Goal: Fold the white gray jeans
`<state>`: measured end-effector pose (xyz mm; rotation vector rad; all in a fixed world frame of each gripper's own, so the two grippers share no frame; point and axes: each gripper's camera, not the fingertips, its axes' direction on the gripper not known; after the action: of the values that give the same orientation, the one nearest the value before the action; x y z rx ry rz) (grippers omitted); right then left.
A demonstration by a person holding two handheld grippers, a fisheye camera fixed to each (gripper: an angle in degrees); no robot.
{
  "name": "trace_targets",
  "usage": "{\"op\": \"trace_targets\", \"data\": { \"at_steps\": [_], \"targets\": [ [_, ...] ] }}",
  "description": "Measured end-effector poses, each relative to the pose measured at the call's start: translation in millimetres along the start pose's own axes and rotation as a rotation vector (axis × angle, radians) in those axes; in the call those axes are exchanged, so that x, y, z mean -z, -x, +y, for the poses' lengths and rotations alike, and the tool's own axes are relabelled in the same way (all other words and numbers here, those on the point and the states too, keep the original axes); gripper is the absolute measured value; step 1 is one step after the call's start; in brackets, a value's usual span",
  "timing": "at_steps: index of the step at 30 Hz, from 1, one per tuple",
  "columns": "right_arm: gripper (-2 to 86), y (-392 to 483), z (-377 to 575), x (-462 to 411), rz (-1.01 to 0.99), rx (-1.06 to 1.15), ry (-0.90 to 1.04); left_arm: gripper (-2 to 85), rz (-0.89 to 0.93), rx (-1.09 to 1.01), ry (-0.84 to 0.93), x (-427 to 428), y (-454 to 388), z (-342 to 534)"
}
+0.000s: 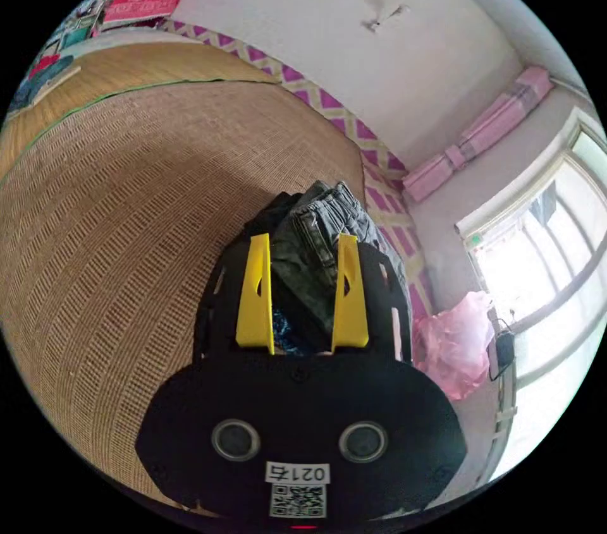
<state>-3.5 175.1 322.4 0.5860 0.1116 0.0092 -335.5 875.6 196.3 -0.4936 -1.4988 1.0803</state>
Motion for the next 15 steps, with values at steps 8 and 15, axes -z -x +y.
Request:
{"op": "trace_targets", "data": {
  "at_steps": [8,15],
  "targets": [
    [13.4,-38,-39,-13,-0.052,0.04,0.029,-1.0,0.022,-0.023,0.026,-39,-57,-20],
    [6.5,-195,-25,24,-0.33,-0.54,-0.062,-1.0,0.008,0.023,-0.014,-26,-65,-31]
  ]
}}
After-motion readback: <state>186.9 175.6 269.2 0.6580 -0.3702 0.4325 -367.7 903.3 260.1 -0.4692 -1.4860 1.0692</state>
